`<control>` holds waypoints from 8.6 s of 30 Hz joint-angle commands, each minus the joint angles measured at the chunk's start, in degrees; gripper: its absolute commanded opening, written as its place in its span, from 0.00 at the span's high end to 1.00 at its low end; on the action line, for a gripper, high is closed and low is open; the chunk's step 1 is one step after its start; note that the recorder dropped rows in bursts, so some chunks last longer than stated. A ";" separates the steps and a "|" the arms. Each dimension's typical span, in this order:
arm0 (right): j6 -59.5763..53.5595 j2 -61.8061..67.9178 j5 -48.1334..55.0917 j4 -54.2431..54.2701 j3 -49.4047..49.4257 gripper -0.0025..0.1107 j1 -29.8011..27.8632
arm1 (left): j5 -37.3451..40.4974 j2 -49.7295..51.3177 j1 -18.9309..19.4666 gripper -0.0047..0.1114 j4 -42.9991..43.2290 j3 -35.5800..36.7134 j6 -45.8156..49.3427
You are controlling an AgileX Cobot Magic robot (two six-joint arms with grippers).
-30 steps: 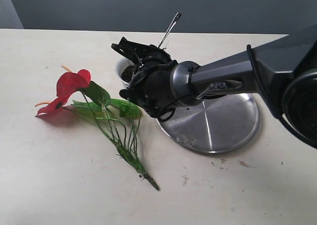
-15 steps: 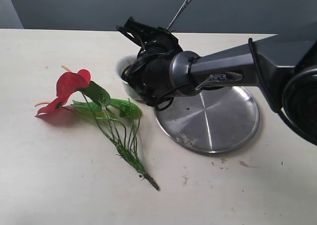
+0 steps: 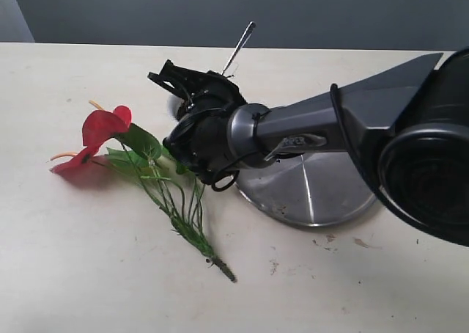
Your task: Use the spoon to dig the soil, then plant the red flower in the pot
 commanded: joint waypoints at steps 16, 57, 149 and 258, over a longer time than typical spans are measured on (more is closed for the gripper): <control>1.39 0.45 5.72 -1.54 -1.05 0.98 -0.24 | 0.14 -0.13 0.05 0.96 0.02 0.21 -0.14; 21.90 -19.29 -1.67 57.95 -7.56 0.98 -14.15 | 0.14 -0.13 0.05 0.96 0.02 0.21 -0.14; -28.71 -22.75 -29.60 149.55 28.46 0.56 -8.29 | 0.14 -0.13 0.05 0.96 0.02 0.21 -0.14; -91.80 -36.51 -57.50 197.51 1.84 0.98 -22.53 | 0.14 -0.13 0.05 0.96 0.02 0.21 -0.14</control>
